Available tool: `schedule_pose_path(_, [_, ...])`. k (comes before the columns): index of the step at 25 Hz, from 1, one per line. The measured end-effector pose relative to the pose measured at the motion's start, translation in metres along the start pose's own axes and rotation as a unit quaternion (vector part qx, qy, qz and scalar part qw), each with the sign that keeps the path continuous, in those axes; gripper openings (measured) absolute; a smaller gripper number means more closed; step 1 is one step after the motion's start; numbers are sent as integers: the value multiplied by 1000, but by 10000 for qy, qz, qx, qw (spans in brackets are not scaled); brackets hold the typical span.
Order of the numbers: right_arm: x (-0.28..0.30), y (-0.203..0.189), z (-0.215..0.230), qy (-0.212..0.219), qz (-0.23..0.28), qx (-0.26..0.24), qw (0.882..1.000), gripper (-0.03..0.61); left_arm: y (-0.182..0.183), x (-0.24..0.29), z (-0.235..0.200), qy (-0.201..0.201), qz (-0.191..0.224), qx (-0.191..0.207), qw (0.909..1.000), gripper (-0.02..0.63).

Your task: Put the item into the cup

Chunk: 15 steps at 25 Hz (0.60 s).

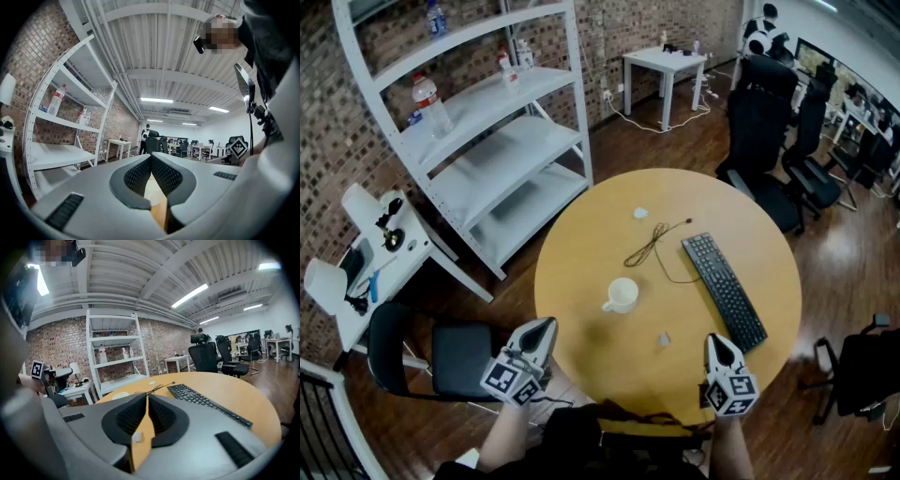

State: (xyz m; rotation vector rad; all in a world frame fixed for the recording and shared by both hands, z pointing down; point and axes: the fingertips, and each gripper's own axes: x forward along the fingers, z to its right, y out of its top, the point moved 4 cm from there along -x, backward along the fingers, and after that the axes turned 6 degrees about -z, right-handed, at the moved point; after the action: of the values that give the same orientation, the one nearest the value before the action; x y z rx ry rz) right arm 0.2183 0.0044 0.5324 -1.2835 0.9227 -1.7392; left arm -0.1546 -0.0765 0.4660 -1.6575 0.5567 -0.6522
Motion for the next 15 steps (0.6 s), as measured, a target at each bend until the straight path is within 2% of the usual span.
schedule_pose_path(2, [20, -13, -2, 135, -374, -111, 9991, 139, -3, -3, -5, 39, -16, -27, 10000, -6])
schedule_pose_path(4, [39, -29, -5, 187, -759, -245, 9966, 184, -5, -8, -11, 97, -49, -45, 9999, -6])
schedule_pose_path(7, [69, -56, -12, 151, -1244, -457, 9911, 184, -8, -24, -25, 238, -146, -30, 9996, -6])
schedule_pose_path(9, [89, -70, -17, 157, -1463, -517, 9878, 224, -9, -33, -36, 325, -242, -4, 9992, -6])
schedule_pose_path(12, [113, -90, -22, 45, -1787, -678, 9815, 224, -15, -43, -53, 403, -444, 13, 9982, -6])
schedule_pose_path(15, [128, -104, -21, -106, -1977, -780, 9771, 224, -18, -46, -65, 461, -483, -136, 9977, -6])
